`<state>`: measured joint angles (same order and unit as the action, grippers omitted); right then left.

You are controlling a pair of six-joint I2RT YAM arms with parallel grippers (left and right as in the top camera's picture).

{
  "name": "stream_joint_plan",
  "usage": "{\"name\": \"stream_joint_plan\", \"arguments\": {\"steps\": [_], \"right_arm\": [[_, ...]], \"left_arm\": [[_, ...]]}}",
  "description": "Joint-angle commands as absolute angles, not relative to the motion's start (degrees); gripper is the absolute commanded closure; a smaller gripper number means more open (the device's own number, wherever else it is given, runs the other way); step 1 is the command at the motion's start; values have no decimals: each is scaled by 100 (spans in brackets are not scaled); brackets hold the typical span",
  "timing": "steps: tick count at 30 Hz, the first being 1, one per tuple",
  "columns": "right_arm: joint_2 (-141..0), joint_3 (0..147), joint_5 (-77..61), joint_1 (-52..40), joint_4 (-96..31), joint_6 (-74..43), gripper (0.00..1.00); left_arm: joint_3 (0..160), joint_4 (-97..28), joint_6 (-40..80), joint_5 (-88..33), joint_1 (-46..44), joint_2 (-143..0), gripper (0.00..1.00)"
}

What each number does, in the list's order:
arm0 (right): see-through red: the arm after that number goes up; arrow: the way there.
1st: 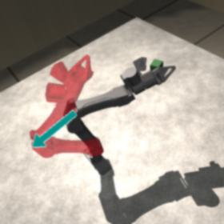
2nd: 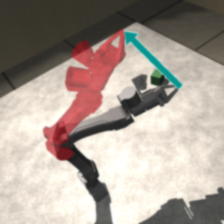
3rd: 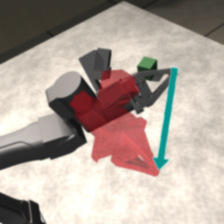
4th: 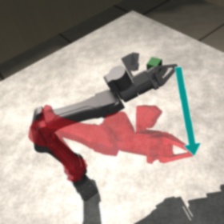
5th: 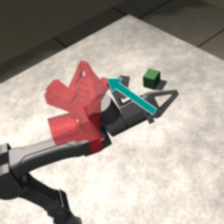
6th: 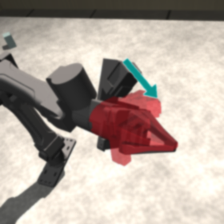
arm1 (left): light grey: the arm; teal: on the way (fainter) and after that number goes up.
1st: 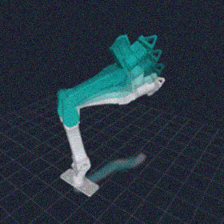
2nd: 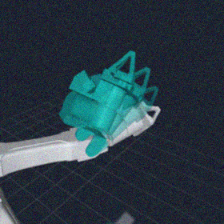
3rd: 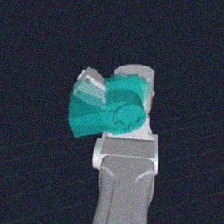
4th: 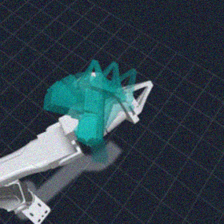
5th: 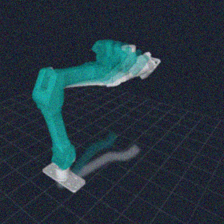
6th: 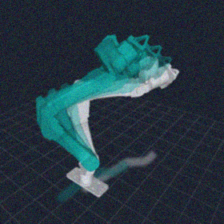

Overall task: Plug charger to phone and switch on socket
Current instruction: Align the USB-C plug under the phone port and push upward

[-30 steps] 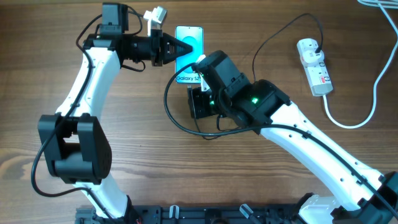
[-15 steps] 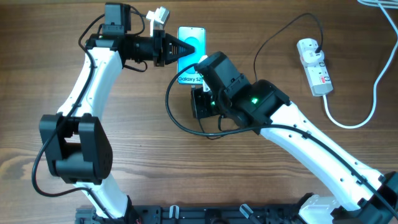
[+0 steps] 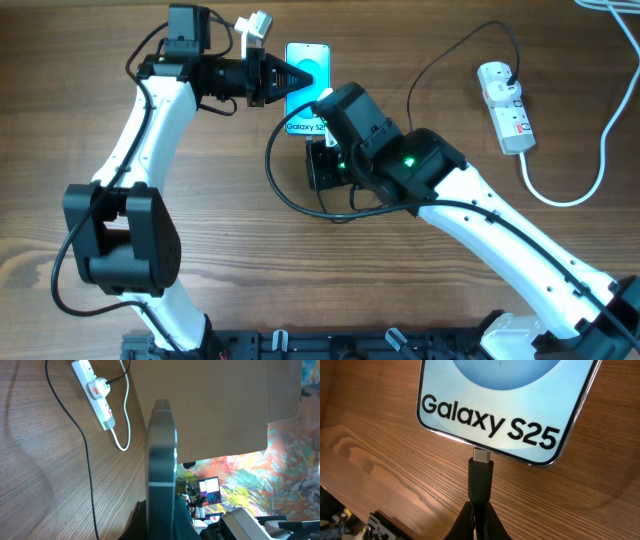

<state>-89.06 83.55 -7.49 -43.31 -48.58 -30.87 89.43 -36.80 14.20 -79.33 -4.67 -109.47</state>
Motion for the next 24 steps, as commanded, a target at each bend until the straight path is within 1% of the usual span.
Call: {"name": "stream_joint_plan", "arguments": {"steps": [1,24], "right_arm": [[-8980,8377,-749,-4333,-4788,-3148,96],[-8991,8377,-849,-4333,-4873,-3151,96]], "left_arm": [[9002,-3660,1369,-8093,-478,-10768,96],[9002,-3566,1387,-8136,-552,-10768,96]]}}
